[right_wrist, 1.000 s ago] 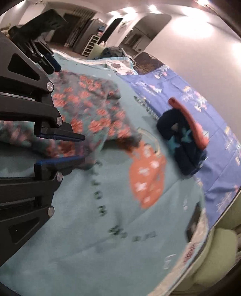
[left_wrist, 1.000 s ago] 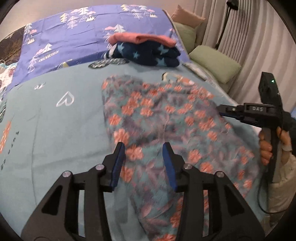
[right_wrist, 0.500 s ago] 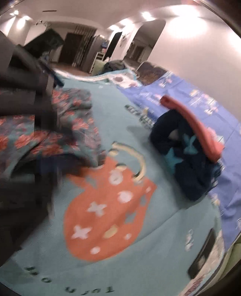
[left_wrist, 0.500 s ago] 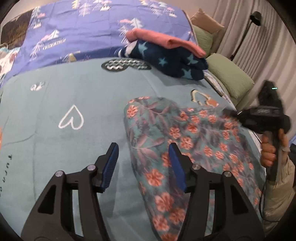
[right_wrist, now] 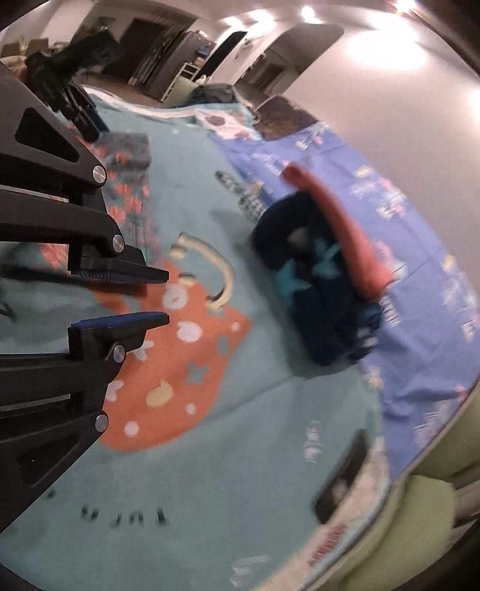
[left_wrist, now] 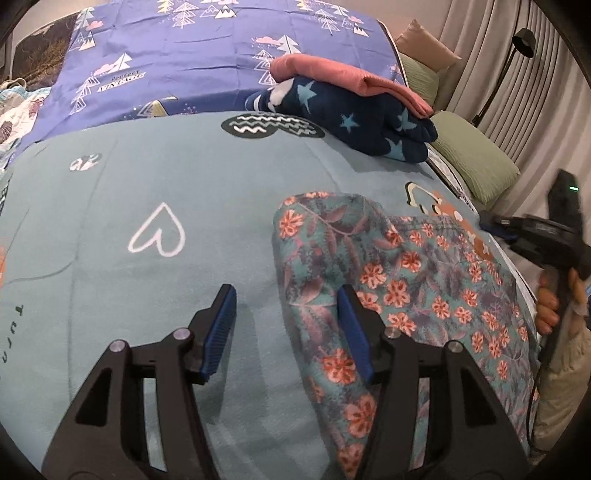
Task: Fold small clothes
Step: 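Press and smooth the folded floral shirt flat with both grippers open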
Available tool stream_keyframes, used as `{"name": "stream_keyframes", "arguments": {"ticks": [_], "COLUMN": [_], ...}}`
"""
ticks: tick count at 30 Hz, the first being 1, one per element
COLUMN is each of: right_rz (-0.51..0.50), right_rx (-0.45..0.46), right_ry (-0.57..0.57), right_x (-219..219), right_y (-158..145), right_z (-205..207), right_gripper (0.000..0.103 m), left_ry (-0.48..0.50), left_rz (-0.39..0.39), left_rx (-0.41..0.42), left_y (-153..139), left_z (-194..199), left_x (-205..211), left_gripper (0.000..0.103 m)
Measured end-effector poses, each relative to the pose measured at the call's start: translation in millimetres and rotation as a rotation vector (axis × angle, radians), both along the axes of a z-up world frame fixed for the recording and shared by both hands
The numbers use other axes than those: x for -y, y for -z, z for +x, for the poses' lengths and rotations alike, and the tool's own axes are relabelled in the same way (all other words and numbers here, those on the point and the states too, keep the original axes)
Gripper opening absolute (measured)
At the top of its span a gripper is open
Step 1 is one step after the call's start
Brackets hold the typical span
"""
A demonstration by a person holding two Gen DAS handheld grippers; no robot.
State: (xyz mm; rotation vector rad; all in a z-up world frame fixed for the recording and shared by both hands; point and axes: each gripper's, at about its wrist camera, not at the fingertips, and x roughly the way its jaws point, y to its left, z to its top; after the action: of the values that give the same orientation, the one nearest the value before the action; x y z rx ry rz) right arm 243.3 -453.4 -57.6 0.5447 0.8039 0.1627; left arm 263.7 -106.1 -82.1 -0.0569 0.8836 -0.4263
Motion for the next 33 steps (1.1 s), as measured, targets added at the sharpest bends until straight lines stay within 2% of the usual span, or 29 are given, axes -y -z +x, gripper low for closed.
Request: {"name": "stream_keyframes", "arguments": {"ticks": [2,4,5,6,7,8,10,13,14,16,17,20,23,26,30,33], "right_rz": [0.014,0.014,0.017,0.009,-0.034,-0.090,-0.040,0.003,0.002,0.011,0.013,-0.002,0.025,0.072,0.090,0.100], "right_rx": [0.054,0.085,0.061,0.013,-0.057,-0.106,-0.091,-0.030,-0.006,-0.019,-0.030,-0.064,-0.089,-0.114,-0.141,-0.133], "right_ry": [-0.080,-0.214,-0.297,-0.343,-0.358,-0.318,-0.260,-0.179,-0.171,-0.170,-0.170,-0.165,-0.158,-0.168,-0.170,-0.177], "right_x": [-12.8,-40.1,-56.9,-68.7,-79.9,-83.9,-76.5,-64.0,-60.7,-55.4,-50.9,-40.1,-24.7,-23.0,-24.0,-25.7], "right_y": [-18.1,-28.3,-25.0,-17.0,-1.6,12.5,16.9,-7.9,-16.4,-22.0,-21.0,-15.1,-3.1,10.2,21.4,21.3], "right_z": [-15.7,-30.0,-34.3,-34.2,-32.1,-30.0,-34.2,-58.3,-69.7,-87.0,-94.7,-118.4,-146.2,-158.1,-162.0,-158.5], "right_gripper": [0.017,0.017,0.021,0.029,0.030,0.027,0.024,0.029,0.032,0.052,0.053,0.054,0.055,0.058,0.060,0.063], "left_ry": [0.007,-0.007,-0.011,-0.016,-0.028,-0.041,-0.040,-0.007,0.013,0.046,0.064,0.087,0.062,0.054,0.064,0.086], "left_rz": [0.012,0.062,0.081,0.083,0.084,0.078,0.037,-0.033,-0.071,-0.110,-0.116,-0.100,-0.093,-0.115,-0.078,-0.089], "left_rx": [0.015,0.003,-0.006,-0.004,-0.003,-0.005,0.005,0.035,0.031,0.010,-0.005,-0.030,-0.056,-0.092,-0.086,-0.100], "left_y": [-1.1,6.1,11.5,12.3,10.5,6.5,-7.4,-27.8,-31.9,-32.8,-31.1,-25.6,-19.9,-13.7,-10.3,-5.6], "left_z": [-0.1,2.9,3.7,3.0,1.0,-2.1,-14.7,-41.7,-53.9,-69.4,-79.0,-95.4,-107.8,-115.0,-123.2,-124.0], "left_x": [2.5,6.5,7.7,7.5,6.2,3.9,-3.5,-16.1,-21.4,-23.7,-23.9,-19.0,-16.5,-15.1,-6.8,-3.6], "left_gripper": [0.058,0.060,0.060,0.060,0.060,0.060,0.060,0.062,0.064,0.069,0.069,0.069,0.069,0.069,0.069,0.070]}}
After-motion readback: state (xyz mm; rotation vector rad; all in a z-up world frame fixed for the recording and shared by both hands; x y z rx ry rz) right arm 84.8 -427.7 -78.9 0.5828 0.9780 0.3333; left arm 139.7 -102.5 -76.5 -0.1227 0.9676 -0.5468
